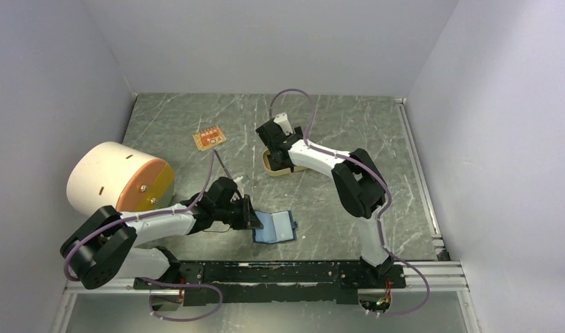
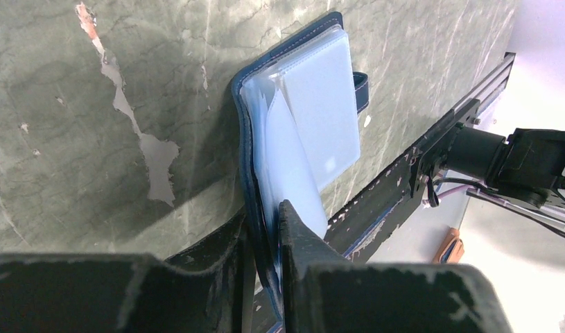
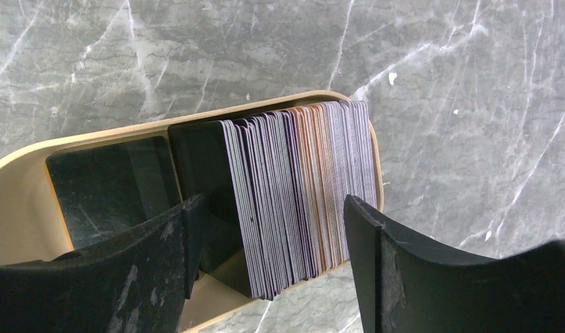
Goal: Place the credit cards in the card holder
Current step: Pick up the credit card from the storage box, then insert the credit card into the card holder.
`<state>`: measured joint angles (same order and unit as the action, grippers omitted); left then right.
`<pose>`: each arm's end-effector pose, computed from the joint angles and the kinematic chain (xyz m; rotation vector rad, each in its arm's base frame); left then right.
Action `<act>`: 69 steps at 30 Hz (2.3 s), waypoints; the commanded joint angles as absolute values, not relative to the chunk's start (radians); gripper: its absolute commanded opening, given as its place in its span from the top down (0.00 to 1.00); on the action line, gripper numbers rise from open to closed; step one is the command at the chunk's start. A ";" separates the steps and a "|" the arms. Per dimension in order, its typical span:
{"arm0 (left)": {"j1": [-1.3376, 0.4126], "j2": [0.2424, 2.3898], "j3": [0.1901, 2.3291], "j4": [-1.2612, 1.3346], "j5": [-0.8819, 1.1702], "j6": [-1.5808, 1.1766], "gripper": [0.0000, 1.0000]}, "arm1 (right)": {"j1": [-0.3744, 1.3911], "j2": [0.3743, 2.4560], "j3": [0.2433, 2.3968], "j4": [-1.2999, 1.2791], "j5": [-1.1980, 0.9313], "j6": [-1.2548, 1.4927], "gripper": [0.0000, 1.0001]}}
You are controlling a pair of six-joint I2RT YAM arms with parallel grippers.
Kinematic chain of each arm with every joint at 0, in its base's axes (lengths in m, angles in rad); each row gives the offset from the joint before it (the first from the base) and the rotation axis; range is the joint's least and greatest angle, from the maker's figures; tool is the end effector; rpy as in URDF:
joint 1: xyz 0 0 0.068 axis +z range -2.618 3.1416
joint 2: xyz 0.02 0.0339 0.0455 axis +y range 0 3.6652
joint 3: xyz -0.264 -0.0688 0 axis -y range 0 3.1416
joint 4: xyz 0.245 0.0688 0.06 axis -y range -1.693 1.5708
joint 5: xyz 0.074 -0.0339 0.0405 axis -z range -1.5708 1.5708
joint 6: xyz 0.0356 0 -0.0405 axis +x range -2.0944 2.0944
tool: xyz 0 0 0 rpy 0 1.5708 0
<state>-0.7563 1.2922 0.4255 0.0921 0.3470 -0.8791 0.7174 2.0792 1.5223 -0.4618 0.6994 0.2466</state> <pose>0.1579 -0.1656 0.1442 0.0319 2.6227 -1.1161 0.3476 0.2729 0.1793 -0.3065 2.3005 -0.4428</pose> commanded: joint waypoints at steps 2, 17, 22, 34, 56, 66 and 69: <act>-0.753 1.288 0.432 0.109 0.377 -0.867 0.79 | 0.703 2.081 1.520 -0.500 0.799 0.232 0.29; -0.752 1.294 0.429 0.121 0.383 -0.877 0.80 | 0.704 2.053 1.507 -0.483 0.769 0.231 0.52; -0.752 1.305 0.439 0.118 0.388 -0.873 0.80 | 0.703 2.053 1.525 -0.485 0.763 0.222 0.58; -0.753 1.305 0.421 0.127 0.381 -0.884 0.79 | 0.703 2.039 1.542 -0.476 0.740 0.208 0.72; -0.751 1.344 0.454 0.103 0.336 -0.884 0.81 | 0.703 1.823 1.420 -0.448 0.310 0.336 1.00; -0.750 1.369 0.502 0.039 0.314 -0.875 0.72 | 0.706 1.474 1.053 -0.295 0.043 0.501 1.00; -0.748 1.335 0.478 0.054 0.318 -0.886 0.71 | 0.719 1.361 0.895 -0.196 -0.038 0.564 1.00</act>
